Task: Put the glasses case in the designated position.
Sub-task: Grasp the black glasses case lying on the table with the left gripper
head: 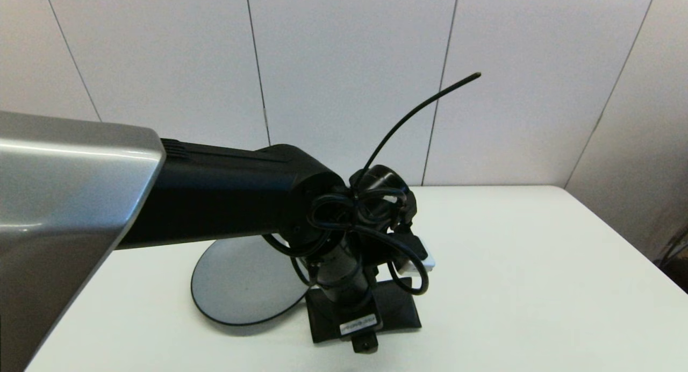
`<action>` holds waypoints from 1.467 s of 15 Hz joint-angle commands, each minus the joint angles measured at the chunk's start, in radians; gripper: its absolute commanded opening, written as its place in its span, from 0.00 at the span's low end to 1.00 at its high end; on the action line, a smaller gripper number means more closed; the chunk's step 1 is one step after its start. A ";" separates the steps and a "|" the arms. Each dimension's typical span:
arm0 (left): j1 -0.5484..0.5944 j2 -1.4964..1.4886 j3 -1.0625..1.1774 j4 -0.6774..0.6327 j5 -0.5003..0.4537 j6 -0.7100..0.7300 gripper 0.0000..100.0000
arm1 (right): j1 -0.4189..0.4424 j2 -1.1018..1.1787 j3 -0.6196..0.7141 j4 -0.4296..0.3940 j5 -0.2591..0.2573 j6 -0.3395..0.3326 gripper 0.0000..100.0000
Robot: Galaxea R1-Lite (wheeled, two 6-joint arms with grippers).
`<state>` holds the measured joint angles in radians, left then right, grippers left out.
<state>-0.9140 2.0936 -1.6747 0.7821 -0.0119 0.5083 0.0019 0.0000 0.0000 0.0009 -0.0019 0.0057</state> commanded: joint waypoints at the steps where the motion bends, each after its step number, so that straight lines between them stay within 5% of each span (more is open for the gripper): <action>1: -0.003 0.023 -0.002 0.003 0.000 0.004 1.00 | 0.001 0.002 0.000 0.001 0.000 0.000 1.00; 22: -0.005 0.063 -0.007 0.002 0.049 -0.031 1.00 | 0.000 0.002 0.000 -0.001 0.000 0.000 1.00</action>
<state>-0.9202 2.1572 -1.6804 0.7798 0.0326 0.4734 0.0019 0.0000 -0.0004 0.0013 -0.0017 0.0062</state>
